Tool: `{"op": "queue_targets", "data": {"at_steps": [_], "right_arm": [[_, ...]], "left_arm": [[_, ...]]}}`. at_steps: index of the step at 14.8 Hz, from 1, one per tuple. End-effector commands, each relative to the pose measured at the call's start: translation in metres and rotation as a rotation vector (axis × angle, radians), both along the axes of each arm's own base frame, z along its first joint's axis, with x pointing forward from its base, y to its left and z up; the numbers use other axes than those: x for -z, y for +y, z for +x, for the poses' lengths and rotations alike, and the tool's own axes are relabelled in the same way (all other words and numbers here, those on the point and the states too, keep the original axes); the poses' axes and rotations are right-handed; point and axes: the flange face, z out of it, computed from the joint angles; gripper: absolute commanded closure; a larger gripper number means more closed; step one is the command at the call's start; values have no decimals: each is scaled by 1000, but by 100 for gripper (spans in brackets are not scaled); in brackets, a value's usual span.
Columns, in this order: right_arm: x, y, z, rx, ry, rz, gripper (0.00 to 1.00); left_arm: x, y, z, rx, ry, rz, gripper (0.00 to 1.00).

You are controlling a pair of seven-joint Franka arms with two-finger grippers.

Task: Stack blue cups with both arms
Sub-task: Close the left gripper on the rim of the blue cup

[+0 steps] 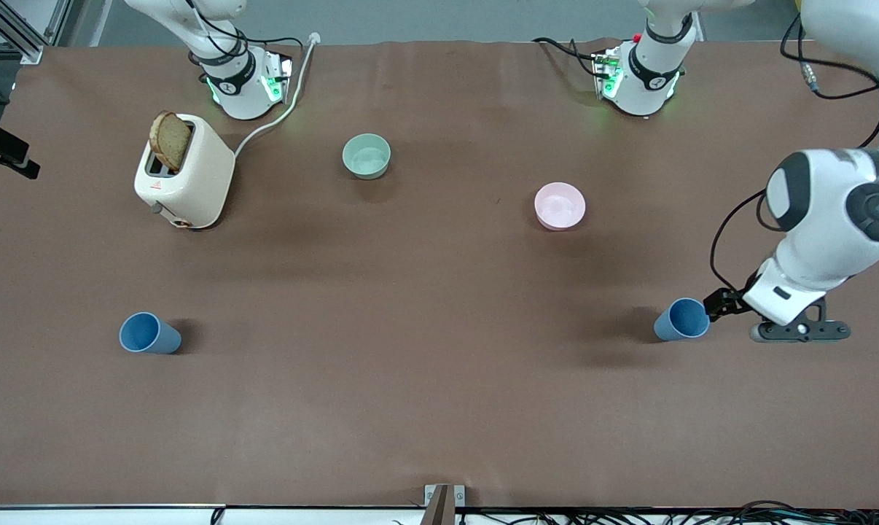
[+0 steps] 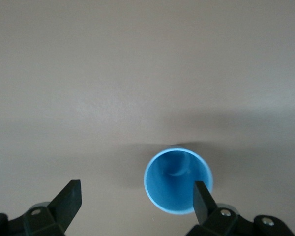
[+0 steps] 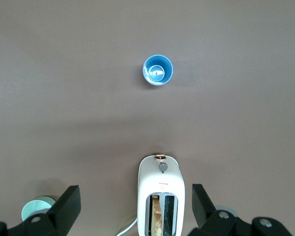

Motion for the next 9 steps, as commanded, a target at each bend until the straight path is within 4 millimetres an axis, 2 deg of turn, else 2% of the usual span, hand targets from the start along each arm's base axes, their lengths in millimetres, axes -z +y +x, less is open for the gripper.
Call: {"op": "queue_targets", "data": {"at_steps": [1,5,6,8,9], "right_arm": [[-1,3,-8,12,0,-2,0],[-1,3,-8,10,2,-2,0],[0,3,-8,12,5,-2,0],[0,3,-8,10,5,-2,0],[0,2,-8,12,5,-2,0]], "left_arm": [[32,3,-1,22,21,9,0],[67,1,-4,25,75,6,0],[71,1,-4,26,81,6,3],[78,1,-9,27,98,6,15],[83,1,-10,27,106,6,27]]}}
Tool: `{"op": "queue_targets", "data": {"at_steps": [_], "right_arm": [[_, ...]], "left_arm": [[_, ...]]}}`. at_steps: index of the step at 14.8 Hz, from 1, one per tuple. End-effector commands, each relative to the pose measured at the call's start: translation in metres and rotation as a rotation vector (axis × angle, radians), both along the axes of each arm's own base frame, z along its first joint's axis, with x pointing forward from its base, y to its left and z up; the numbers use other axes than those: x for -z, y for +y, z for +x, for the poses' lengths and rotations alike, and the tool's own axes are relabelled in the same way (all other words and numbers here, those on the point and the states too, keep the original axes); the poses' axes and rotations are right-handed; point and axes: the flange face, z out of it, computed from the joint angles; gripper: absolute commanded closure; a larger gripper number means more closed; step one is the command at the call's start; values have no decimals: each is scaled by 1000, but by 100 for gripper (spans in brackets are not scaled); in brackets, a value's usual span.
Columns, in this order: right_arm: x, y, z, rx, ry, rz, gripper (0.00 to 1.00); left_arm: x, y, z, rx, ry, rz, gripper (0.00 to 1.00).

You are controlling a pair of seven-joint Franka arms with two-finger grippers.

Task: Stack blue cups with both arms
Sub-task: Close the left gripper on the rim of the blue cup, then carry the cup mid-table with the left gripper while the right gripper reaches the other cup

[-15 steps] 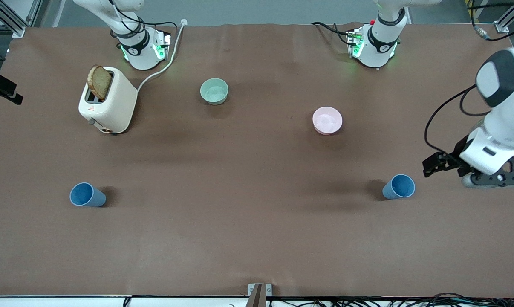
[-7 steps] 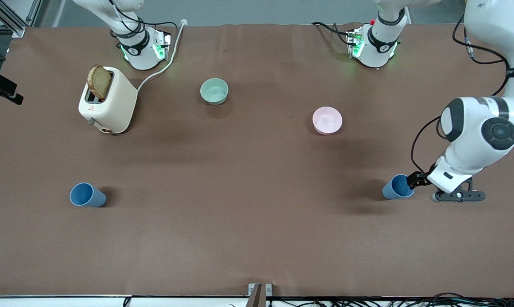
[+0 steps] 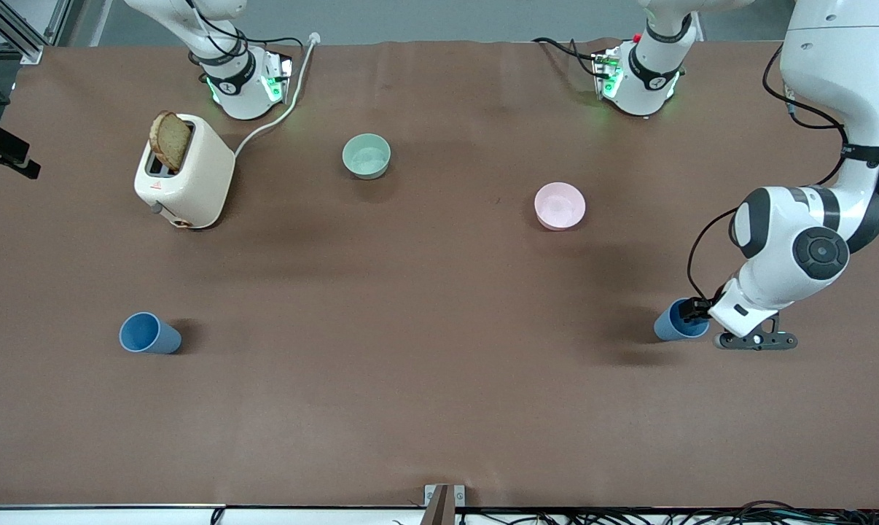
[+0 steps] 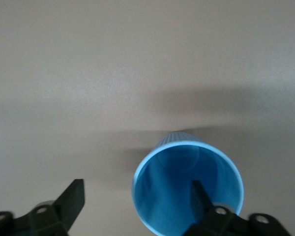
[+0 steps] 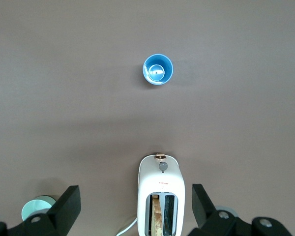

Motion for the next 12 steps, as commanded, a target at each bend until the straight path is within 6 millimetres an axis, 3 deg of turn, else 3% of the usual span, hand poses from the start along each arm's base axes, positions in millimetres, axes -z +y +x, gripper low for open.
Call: {"op": "queue_targets", "data": {"at_steps": [1,5,9,12], "right_arm": [[-1,2,-8,13,3,-2,0],[0,2,-8,12,3,-2,0],[0,1,-7,10,-1,-2,0],[18,-10,8,21,2,-1,0]], "left_arm": [[10,0,-5,20,16,10,43],[18,1,-5,16,28,8,90],[10,-4,-1,9,11,4,100],[-17,-15,10,14,-34,-5,100]]}}
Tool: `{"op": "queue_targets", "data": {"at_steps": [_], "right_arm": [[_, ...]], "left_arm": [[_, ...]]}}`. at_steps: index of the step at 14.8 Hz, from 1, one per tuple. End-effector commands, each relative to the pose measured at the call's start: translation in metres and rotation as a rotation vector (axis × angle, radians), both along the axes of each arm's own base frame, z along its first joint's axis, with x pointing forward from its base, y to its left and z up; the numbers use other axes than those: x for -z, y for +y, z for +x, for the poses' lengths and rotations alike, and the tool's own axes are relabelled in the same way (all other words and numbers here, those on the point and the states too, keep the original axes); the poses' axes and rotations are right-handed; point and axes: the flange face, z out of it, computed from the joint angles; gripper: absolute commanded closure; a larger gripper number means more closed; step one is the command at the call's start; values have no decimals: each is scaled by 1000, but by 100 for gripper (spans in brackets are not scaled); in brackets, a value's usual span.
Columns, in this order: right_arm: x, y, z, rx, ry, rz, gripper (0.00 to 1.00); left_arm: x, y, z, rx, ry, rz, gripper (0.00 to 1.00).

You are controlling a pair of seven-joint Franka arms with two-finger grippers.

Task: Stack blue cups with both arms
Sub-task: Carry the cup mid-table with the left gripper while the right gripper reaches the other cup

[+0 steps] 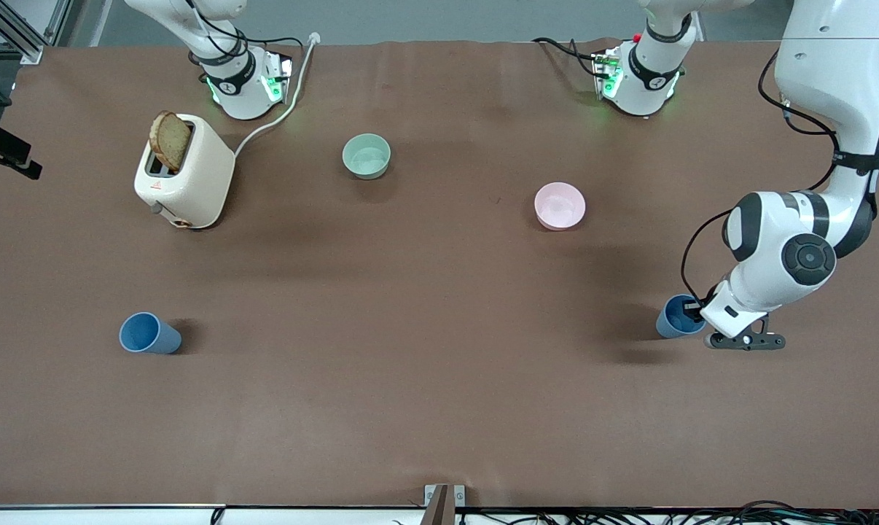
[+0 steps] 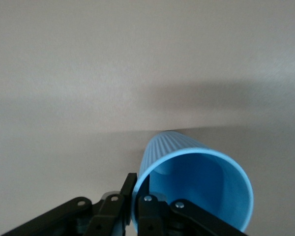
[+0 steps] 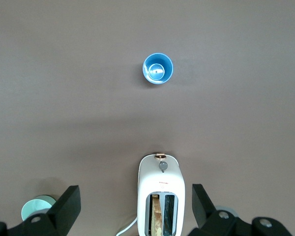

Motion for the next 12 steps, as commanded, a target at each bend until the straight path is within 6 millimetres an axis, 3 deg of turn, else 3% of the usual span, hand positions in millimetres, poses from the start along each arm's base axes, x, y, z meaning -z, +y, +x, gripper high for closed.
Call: {"op": "queue_targets", "data": {"at_steps": [1,4,6,9,12], "right_arm": [[25,-12,15,23,3,-1,0],[72,-26,41,39,7,-3,0],[119,-32,51,48,1,-5,0],[199,-47,60,67,-40,-15,0],[268,-56,72,67,-81,-29,0]], "left_arm": [[-34,-25,9,21,-54,-16,100],[-62,-57,15,-4,-39,-31,100],[-88,-89,19,-32,-16,-45,100],[-97,-162,5,-83,-4,-80,100],[-86,-260,-23,-159,12,-98,100]]}}
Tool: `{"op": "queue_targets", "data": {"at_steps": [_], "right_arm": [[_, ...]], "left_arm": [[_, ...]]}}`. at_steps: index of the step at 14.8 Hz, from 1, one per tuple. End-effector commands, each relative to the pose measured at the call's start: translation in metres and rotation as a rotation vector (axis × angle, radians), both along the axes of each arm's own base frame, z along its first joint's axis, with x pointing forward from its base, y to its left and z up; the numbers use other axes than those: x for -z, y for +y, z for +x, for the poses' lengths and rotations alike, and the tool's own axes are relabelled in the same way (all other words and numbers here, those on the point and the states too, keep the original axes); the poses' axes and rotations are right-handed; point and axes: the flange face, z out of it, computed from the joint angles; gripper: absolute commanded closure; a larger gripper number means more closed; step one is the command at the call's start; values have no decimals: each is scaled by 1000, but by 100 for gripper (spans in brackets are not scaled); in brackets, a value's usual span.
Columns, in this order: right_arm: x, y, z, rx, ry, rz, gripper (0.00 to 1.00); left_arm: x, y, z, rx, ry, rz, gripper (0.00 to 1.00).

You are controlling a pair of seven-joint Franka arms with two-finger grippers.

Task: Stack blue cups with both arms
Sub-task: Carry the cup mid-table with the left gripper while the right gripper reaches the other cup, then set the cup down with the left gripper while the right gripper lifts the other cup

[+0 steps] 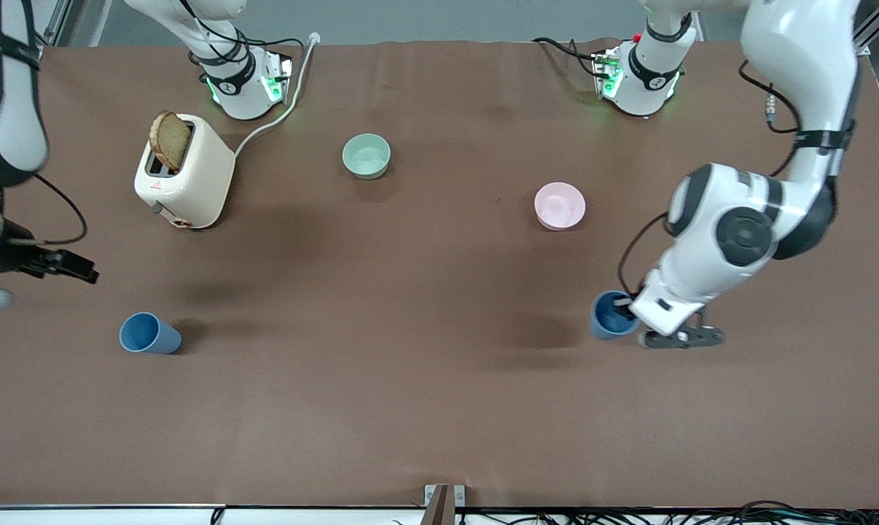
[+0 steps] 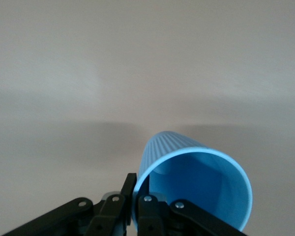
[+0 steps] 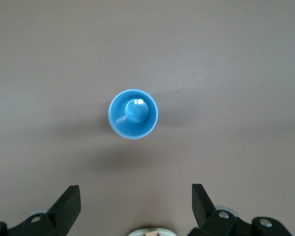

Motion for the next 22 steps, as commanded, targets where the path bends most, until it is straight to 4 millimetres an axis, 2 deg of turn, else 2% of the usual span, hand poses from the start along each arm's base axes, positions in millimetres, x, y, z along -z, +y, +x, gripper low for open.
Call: {"op": "queue_targets", "data": {"at_steps": [1,3,5,6,7,9,10,11,12,14,16,18,19,20,21,22], "right_arm": [[51,-10,4,-21,-5,-14,1],[78,-32,9,-36,-18,-35,2],[105,-36,13,-34,-22,-28,5],[119,-36,16,-21,-29,-16,7],[132,-36,19,-16,-37,-8,8],[163,-37,27,-13,-58,15,17],[171,-37,29,-9,-62,37,19],[173,-37,31,-9,-68,58,26],[174,-37,31,-26,-73,65,39],[174,-36,32,-25,-76,71,86],[174,-40,31,-22,-75,72,97],[174,-42,31,-17,-77,73,100],[172,-35,33,-25,-75,75,100],[167,-35,35,-24,-79,75,100],[162,-31,37,-30,-86,79,100],[153,-21,39,-41,-79,94,99]], "left_arm": [[13,-79,-21,-71,23,-7,100],[26,-130,-39,-115,35,-13,100],[48,-169,-60,-147,64,-8,100],[53,-187,-71,-153,66,-8,100],[54,-198,-78,-147,63,-16,100],[64,-223,-94,-123,65,-47,100],[72,-236,-104,-115,80,-60,100],[84,-244,-110,-123,90,-62,100],[91,-247,-110,-134,84,-70,100],[101,-251,-112,-138,78,-84,100],[100,-252,-112,-136,74,-85,100],[99,-252,-112,-136,75,-87,100],[101,-252,-112,-136,74,-84,100],[100,-254,-114,-133,74,-85,95],[101,-253,-113,-130,73,-83,70],[99,-254,-114,-127,69,-84,22]]}}
